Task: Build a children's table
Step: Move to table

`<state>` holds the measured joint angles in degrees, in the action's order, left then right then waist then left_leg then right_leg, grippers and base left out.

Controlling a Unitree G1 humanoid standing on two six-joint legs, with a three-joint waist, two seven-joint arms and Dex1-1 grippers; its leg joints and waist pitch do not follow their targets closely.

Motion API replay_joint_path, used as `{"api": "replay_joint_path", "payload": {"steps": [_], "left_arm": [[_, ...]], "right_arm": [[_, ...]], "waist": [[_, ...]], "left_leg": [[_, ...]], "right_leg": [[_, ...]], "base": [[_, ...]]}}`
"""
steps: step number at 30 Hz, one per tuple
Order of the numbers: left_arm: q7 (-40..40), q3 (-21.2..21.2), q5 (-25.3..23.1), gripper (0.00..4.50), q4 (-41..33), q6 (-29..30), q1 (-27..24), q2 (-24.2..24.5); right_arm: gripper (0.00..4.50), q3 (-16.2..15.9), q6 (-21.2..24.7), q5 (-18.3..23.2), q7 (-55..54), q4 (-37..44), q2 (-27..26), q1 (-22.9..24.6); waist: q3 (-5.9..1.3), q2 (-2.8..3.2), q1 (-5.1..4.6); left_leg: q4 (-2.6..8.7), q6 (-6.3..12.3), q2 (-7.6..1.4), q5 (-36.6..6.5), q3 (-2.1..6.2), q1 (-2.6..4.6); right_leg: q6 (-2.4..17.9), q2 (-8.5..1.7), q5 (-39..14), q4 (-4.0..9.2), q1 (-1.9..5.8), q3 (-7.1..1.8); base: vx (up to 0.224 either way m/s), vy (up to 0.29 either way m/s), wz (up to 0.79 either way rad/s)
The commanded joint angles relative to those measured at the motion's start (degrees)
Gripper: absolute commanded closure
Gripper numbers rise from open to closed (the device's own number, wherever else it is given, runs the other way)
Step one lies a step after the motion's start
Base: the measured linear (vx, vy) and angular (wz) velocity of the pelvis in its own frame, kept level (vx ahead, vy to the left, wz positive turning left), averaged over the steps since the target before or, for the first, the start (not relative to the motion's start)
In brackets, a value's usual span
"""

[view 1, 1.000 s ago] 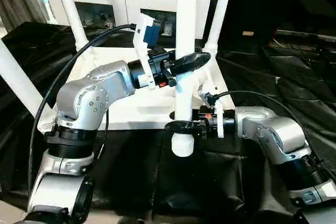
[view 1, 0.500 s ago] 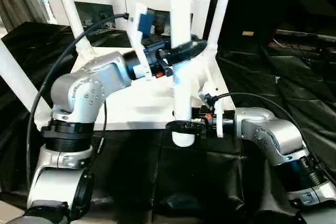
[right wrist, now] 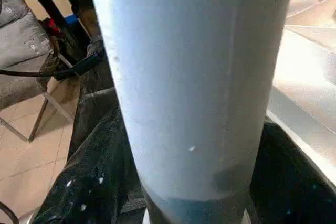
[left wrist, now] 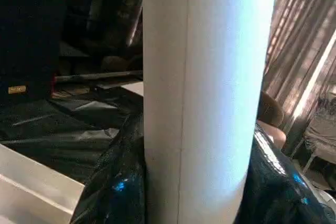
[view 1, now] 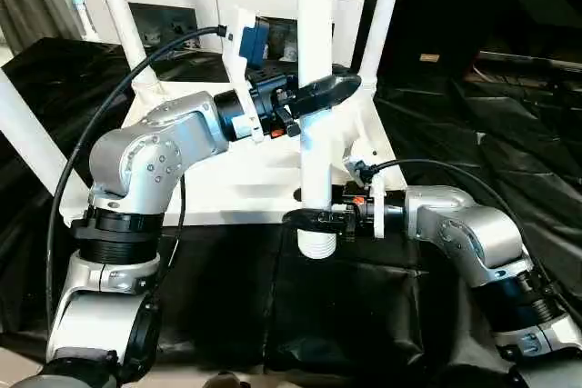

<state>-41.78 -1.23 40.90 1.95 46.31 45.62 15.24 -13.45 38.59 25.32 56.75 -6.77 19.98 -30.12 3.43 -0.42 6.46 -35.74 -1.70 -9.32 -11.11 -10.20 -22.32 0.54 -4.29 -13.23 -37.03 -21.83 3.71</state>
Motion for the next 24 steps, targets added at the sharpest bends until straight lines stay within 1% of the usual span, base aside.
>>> {"api": "replay_joint_path", "payload": {"steps": [1,4,5,6,8,11,12,13,14,15,17,18,19,22,24], "left_arm": [[-0.5,0.6,0.3,2.8,-1.7,0.5,0.3,0.4],[-0.7,0.5,0.3,2.8,-2.0,0.7,0.2,0.6],[-0.7,0.6,0.3,2.8,-2.0,0.7,0.2,0.6],[-0.8,0.7,0.2,2.8,-2.1,0.7,0.1,0.7],[-1.0,0.8,0.3,2.8,-2.3,0.9,0.0,0.8],[-1.5,1.0,0.4,2.8,-2.7,1.2,-0.1,0.9],[-1.6,1.0,0.4,2.8,-2.7,1.3,-0.1,1.0],[-1.6,1.1,0.4,2.8,-2.8,1.3,-0.1,1.0],[-1.7,1.1,0.5,2.8,-2.8,1.4,-0.1,1.1],[-1.9,1.3,0.6,2.8,-2.9,1.6,-0.2,1.1],[-2.0,1.4,0.6,2.8,-3.1,1.8,-0.2,1.2],[-2.1,1.5,0.7,2.8,-3.2,1.9,-0.2,1.2],[-2.2,1.6,0.7,2.8,-3.2,2.0,-0.2,1.2],[-2.4,1.7,0.5,2.8,-3.0,2.3,0.0,1.0],[-2.4,1.7,0.5,2.8,-2.9,2.4,0.0,1.0]], "right_arm": [[1.54,0.8,0.0,0.5,0.6,1.1,0.6,0.1],[1.54,0.8,0.2,0.5,0.9,1.0,0.8,0.4],[1.54,0.8,0.2,0.5,0.8,1.0,0.8,0.4],[1.54,0.8,0.1,0.4,0.8,0.6,0.8,0.4],[1.81,0.8,0.1,0.3,0.9,0.4,0.7,0.4],[1.91,0.9,0.2,0.5,0.9,0.3,0.5,0.3],[2.01,0.9,0.1,0.5,1.0,0.2,0.4,0.2],[2.26,1.0,0.1,0.5,1.0,0.2,0.3,0.2],[2.31,1.0,0.0,0.6,1.0,0.2,0.3,0.2],[2.31,1.0,-0.2,0.5,1.1,0.1,0.2,0.3],[2.44,1.0,-0.3,0.5,1.1,0.0,0.1,0.3],[2.51,1.0,-0.4,0.5,1.1,0.0,0.0,0.3],[2.52,1.0,-0.5,0.5,1.1,0.0,-0.1,0.3],[2.54,1.2,-0.8,0.6,1.2,0.1,-0.4,0.5],[2.54,1.3,-1.0,0.6,1.2,0.2,-0.4,0.6]], "waist": [[-3.84,0.42,-0.02],[-3.88,0.42,-0.03],[-3.87,0.33,-0.05],[-3.86,0.39,-0.02],[-3.85,0.41,0.0],[-3.83,0.46,-0.02],[-3.8,0.47,-0.01],[-3.78,0.45,0.0],[-3.82,0.76,0.09],[-3.8,0.64,0.01],[-3.84,0.64,-0.02],[-3.85,0.78,0.01],[-3.82,0.78,0.02],[-3.83,1.06,0.06],[-3.81,0.98,0.07]], "left_leg": [[4.86,-1.55,-4.04,-7.1,1.69,1.38],[4.85,-1.59,-4.05,-6.9,1.71,1.34],[4.85,-1.53,-4.04,-6.8,1.71,1.32],[4.85,-1.48,-4.04,-6.8,1.71,1.35],[4.86,-1.59,-4.07,-7.1,1.72,1.35],[4.9,-1.62,-4.07,-7.2,1.71,1.37],[4.92,-1.71,-4.05,-7.4,1.72,1.36],[4.94,-1.72,-4.04,-7.6,1.71,1.37],[4.92,-1.86,-4.06,-7.6,1.79,1.38],[4.94,-1.86,-4.05,-7.7,1.75,1.34],[4.94,-1.92,-4.05,-7.6,1.79,1.36],[4.95,-1.99,-4.06,-7.7,1.8,1.39],[4.98,-2.09,-4.04,-7.9,1.81,1.38],[4.96,-2.19,-4.02,-8.0,1.84,1.39],[4.95,-2.13,-4.0,-8.0,1.81,1.32]], "right_leg": [[14.2,-4.91,-0.6,4.11,2.68,-3.19],[14.2,-4.89,0.0,4.05,2.72,-3.18],[14.2,-4.88,0.1,4.05,2.72,-3.19],[14.2,-4.91,0.1,4.06,2.68,-3.2],[14.3,-4.98,-0.4,4.1,2.69,-3.2],[14.3,-4.89,-0.5,4.08,2.63,-3.18],[14.3,-4.92,-0.7,4.12,2.64,-3.19],[14.2,-4.91,-1.0,4.16,2.62,-3.21],[14.2,-4.95,-1.0,4.08,2.62,-3.18],[14.2,-4.9,-0.9,4.17,2.62,-3.2],[14.3,-4.9,-0.2,4.07,2.62,-3.18],[14.4,-4.9,0.1,4.07,2.62,-3.16],[14.5,-4.88,0.0,4.09,2.64,-3.16],[14.5,-4.86,0.4,4.02,2.65,-3.16],[14.6,-4.91,0.5,4.05,2.7,-3.18]], "base": [[0.0,0.0,0.0],[0.0,0.0,0.0],[0.0,0.0,0.0],[0.0,0.0,0.0],[0.0,0.0,0.0],[0.0,0.0,0.0],[0.0,0.0,0.0],[0.0,0.0,0.0],[0.0,0.0,0.0],[0.0,0.0,0.0],[0.0,0.0,0.0],[0.0,0.0,0.0],[0.0,0.0,0.0],[0.0,0.0,0.0],[0.0,0.0,0.0]]}}
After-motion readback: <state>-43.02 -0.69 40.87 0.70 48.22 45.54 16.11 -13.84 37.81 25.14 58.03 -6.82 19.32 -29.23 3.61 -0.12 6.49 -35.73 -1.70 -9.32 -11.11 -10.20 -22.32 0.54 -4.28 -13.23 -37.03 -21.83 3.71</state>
